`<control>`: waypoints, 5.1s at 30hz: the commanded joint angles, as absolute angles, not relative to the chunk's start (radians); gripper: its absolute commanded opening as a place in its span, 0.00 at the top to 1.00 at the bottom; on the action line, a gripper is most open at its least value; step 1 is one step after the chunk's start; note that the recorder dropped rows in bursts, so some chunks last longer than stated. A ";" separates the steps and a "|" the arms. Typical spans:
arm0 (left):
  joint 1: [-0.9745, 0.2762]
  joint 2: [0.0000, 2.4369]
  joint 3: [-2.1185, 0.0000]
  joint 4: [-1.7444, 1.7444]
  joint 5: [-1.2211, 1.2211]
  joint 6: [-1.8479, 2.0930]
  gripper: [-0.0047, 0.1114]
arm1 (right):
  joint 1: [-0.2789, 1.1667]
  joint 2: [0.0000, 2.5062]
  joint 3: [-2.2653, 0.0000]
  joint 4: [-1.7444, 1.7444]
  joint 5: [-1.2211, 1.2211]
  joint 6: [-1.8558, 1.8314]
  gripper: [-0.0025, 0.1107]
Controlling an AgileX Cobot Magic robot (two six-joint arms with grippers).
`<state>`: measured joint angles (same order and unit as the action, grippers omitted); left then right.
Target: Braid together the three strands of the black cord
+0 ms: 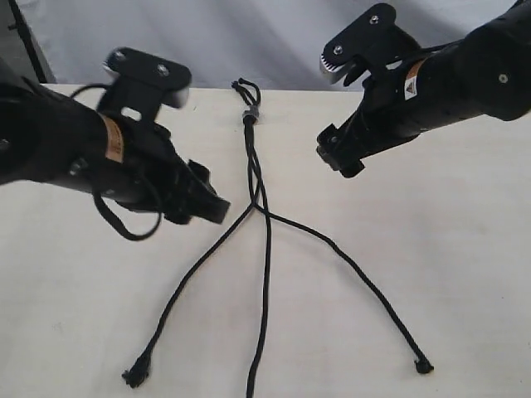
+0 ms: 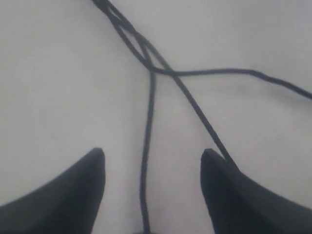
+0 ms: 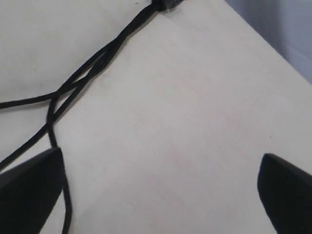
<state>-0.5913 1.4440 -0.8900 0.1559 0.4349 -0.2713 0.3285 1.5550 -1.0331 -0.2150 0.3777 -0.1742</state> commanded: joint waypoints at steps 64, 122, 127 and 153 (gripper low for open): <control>-0.490 1.820 -0.776 0.213 0.217 -0.214 0.96 | 0.004 1.551 -1.029 -0.184 0.318 0.063 0.05; -0.800 1.756 -0.968 0.407 0.529 -0.402 0.95 | 0.004 1.634 -1.029 -0.180 0.267 0.064 0.05; -0.640 1.737 -0.938 0.439 0.566 -0.419 0.95 | 0.004 1.634 -1.029 -0.180 0.267 0.064 0.05; -0.448 1.604 -0.912 0.552 0.559 -0.540 0.50 | 0.457 1.635 -1.035 -0.089 0.597 -0.026 0.05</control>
<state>-0.4945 1.6766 -0.8676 0.4960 0.5080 -0.4912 0.3712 1.6336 -1.0314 -0.1109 0.5565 -0.0102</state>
